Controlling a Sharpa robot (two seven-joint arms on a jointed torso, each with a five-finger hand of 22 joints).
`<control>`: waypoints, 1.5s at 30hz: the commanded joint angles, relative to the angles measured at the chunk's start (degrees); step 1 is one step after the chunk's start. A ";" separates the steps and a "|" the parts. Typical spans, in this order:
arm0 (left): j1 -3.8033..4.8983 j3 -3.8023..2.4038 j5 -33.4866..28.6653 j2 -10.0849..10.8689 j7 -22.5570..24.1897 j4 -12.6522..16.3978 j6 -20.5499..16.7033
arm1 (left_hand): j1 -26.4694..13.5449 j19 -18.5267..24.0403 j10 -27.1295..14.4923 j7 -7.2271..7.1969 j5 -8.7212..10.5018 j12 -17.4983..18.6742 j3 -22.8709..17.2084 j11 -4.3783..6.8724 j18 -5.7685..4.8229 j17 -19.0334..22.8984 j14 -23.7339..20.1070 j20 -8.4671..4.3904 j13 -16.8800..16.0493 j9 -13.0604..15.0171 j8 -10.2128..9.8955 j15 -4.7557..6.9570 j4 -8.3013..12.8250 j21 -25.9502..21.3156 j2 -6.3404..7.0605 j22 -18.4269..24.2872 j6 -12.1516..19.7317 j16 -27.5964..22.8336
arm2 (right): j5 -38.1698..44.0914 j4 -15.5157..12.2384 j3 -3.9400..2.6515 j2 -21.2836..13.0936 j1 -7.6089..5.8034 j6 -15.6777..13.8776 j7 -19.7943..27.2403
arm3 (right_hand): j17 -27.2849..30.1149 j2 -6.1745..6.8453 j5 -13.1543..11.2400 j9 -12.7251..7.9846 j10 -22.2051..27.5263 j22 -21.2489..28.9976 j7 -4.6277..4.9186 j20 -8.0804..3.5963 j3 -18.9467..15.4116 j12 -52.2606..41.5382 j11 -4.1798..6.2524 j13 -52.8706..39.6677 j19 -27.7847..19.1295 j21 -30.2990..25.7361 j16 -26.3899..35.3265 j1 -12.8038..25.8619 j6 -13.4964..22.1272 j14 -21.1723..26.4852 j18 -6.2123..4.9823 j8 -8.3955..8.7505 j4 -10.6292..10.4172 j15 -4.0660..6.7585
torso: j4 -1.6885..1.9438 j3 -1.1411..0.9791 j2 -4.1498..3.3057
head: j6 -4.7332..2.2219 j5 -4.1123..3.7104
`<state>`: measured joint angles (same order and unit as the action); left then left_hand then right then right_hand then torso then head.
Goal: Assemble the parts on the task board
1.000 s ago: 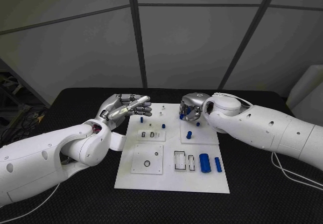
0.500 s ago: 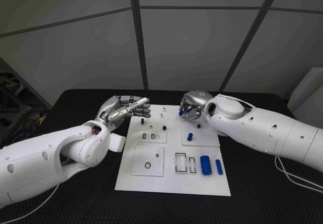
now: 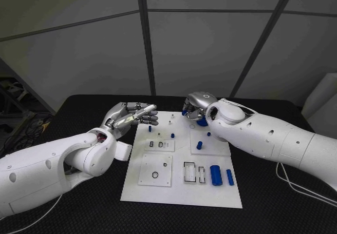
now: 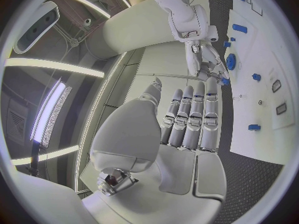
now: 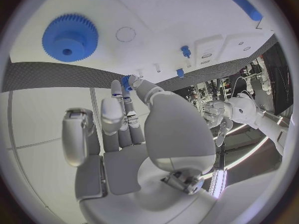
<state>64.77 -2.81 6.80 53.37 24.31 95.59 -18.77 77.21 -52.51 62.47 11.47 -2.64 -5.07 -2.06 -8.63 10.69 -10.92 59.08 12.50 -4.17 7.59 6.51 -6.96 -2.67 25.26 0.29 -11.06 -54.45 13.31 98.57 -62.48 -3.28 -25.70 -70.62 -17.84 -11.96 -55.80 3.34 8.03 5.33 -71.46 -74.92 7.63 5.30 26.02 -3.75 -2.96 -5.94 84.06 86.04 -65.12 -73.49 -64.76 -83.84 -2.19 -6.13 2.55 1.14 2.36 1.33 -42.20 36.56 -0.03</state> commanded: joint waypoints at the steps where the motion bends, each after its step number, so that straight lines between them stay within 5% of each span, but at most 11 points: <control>1: 0.12 -0.06 -0.01 -0.17 0.11 -0.04 0.37 | 0.08 0.49 0.00 0.34 -0.32 0.34 -0.04 -0.34 -0.58 -0.11 -0.50 0.12 0.07 -0.07 -0.34 0.06 0.43 0.25 -0.50 -0.07 -0.13 0.27 | 0.09 1.65 -0.04 1.51 -0.25 -2.11 0.02 | -0.01 0.16 -0.19 2.48 -0.18 -6.64 -1.46 -0.43 0.04 0.26 -0.19 -0.05 1.09 0.38 -0.21 0.56 -1.38 -0.82 0.43 0.19 -0.43 0.38 | 0.09 0.00 -0.07 | -0.02 0.08; 9: 0.28 -0.07 -0.01 -0.14 0.09 0.12 0.28 | 0.06 0.55 -0.01 0.36 -0.32 0.39 -0.01 -0.36 -0.59 -0.15 -0.58 0.13 0.07 -0.08 -0.39 0.04 0.48 0.26 -0.49 -0.07 -0.11 0.28 | -0.21 4.28 -0.05 4.10 -0.40 -0.95 0.46 | 0.02 0.14 -0.20 2.53 0.22 -6.58 -1.38 -0.43 0.08 0.35 -0.25 0.00 1.04 0.35 -0.27 0.45 -1.05 -0.80 0.41 0.47 -0.54 0.36 | 0.59 0.18 -0.58 | -0.44 0.03; 23: 0.63 -0.09 -0.01 -0.21 0.01 0.21 0.27 | 0.03 0.65 -0.03 0.38 -0.32 0.47 0.04 -0.39 -0.60 -0.20 -0.71 0.14 0.07 -0.08 -0.46 0.01 0.56 0.28 -0.47 -0.08 -0.08 0.28 | -0.36 5.77 -0.05 6.01 -0.68 0.42 0.63 | 0.00 0.08 -0.13 2.58 0.46 -6.61 -1.30 -0.41 0.12 0.36 -0.32 0.03 1.05 0.36 -0.33 0.40 -0.87 -0.78 0.42 0.63 -0.64 0.32 | 0.90 0.41 -1.12 | -0.61 0.02; 45: 0.89 -0.10 -0.01 -0.37 -0.11 -0.05 0.33 | 0.03 0.66 -0.03 0.38 -0.32 0.47 0.04 -0.39 -0.60 -0.20 -0.71 0.14 0.07 -0.08 -0.47 0.01 0.56 0.28 -0.47 -0.08 -0.08 0.29 | -0.68 7.06 -0.02 7.13 -0.71 3.28 0.90 | 0.35 0.25 0.03 2.67 1.02 -6.21 -1.11 -0.32 0.05 0.36 -0.50 0.10 0.78 0.18 -0.19 0.44 -0.44 -0.68 0.34 1.02 -0.86 0.19 | 0.74 0.46 -1.20 | -0.56 0.64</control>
<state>65.54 -2.85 6.77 53.06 23.97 95.53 -18.79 77.21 -52.30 62.47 11.46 -2.64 -4.77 -2.06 -8.63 10.69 -11.07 58.67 12.71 -4.18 7.59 6.26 -6.96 -2.36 25.22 0.29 -11.08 -54.46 13.31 97.95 -55.52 -3.41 -18.67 -71.42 -16.48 -11.42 -55.53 3.54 7.85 5.33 -70.83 -74.90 7.35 5.31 26.06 -3.76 -3.59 -5.92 84.06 86.04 -65.12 -73.33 -64.48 -83.84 -2.20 -5.00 1.91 1.14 3.11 1.76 -43.38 35.94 0.62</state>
